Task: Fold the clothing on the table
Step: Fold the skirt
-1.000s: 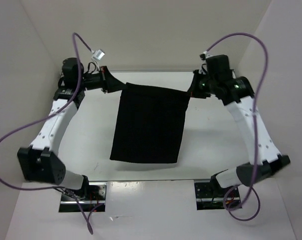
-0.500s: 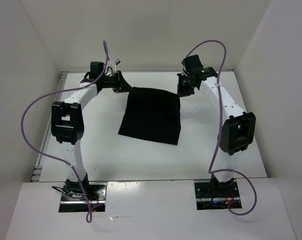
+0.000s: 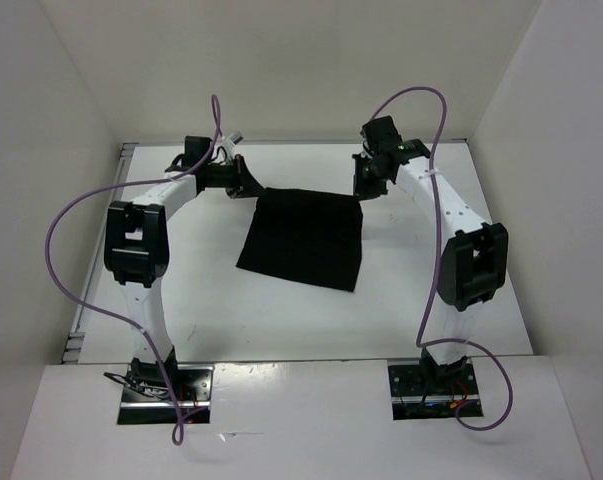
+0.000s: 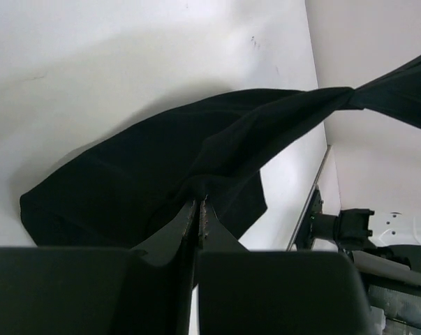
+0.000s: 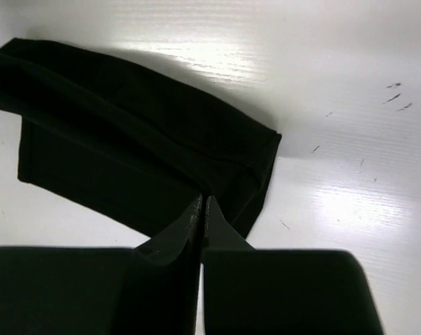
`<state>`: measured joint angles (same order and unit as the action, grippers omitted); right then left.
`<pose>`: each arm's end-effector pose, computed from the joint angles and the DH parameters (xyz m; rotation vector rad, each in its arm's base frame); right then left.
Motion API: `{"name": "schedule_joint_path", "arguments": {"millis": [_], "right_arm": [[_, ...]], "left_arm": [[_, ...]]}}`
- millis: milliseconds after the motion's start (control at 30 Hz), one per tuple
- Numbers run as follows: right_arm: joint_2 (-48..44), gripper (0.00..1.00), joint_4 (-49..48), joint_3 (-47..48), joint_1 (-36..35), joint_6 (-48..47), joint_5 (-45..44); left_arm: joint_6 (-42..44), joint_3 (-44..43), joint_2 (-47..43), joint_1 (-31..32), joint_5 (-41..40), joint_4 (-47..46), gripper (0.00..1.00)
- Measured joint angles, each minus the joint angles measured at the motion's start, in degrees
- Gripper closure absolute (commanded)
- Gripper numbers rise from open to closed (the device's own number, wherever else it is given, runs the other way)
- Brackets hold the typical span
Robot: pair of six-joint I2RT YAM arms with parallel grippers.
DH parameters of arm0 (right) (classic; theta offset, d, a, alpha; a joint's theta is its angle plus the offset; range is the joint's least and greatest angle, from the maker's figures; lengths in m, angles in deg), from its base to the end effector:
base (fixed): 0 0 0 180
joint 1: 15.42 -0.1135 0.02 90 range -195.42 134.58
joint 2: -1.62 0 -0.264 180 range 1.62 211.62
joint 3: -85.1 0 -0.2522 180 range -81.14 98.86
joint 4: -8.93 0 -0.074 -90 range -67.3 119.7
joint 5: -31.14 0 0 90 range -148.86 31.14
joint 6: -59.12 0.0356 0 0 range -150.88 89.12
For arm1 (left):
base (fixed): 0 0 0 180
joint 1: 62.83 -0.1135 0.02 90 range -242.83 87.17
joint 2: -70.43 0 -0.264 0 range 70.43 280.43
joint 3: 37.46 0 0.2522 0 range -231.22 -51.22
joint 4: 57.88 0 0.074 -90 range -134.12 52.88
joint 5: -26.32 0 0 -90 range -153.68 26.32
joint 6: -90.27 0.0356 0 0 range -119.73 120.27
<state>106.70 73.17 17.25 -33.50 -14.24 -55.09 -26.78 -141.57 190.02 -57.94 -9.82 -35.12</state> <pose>0.3779 0.1258 0.3074 -0.0578 2.5962 0.3098 0.4639 -0.0685 0.2170 0.1078 2.2329 -1.3498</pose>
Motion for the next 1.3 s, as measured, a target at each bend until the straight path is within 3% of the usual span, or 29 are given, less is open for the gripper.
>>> {"name": "schedule_joint_path", "arguments": {"millis": [133, 267, 367, 500, 733, 900, 1067, 1300], "right_arm": [[-0.2, 1.0, 3.2, 6.4, 0.0, 0.0, -1.7], [-0.3, 1.0, 6.1, 19.6, 0.0, 0.0, -3.0], [-2.4, 1.0, 6.6, 24.7, -0.1, 0.0, -2.9], [-8.4, 1.0, 8.8, 23.1, -1.7, 0.0, -2.7], [-27.9, 1.0, 12.0, 8.9, -5.3, 0.0, 1.6], [-38.1, 1.0, 13.4, 4.5, -5.7, 0.7, 4.7], [-39.1, 1.0, 12.9, -0.2, -5.8, 0.9, 6.4], [-24.3, 1.0, 9.9, -3.2, -3.3, 0.1, 5.9]], "left_arm": [[-0.2, -1.6, -2.7, -0.2, 0.7, 2.3, 0.98], [-0.3, -13.3, -3.7, -0.7, 2.6, 4.9, 0.98], [-0.4, -14.8, -9.3, -1.0, 4.1, 5.1, 0.98], [-0.8, -9.0, -21.3, -1.2, 6.3, 4.3, 0.98], [-1.8, 8.1, -44.6, -1.2, 10.1, 3.9, 0.98], [-2.4, 11.3, -55.3, -1.2, 10.6, 5.1, 0.97], [-3.2, 12.7, -54.7, -1.2, 10.9, 3.7, 0.97], [-3.0, 14.4, -33.4, -1.3, 8.1, 2.8, 0.97]]}}
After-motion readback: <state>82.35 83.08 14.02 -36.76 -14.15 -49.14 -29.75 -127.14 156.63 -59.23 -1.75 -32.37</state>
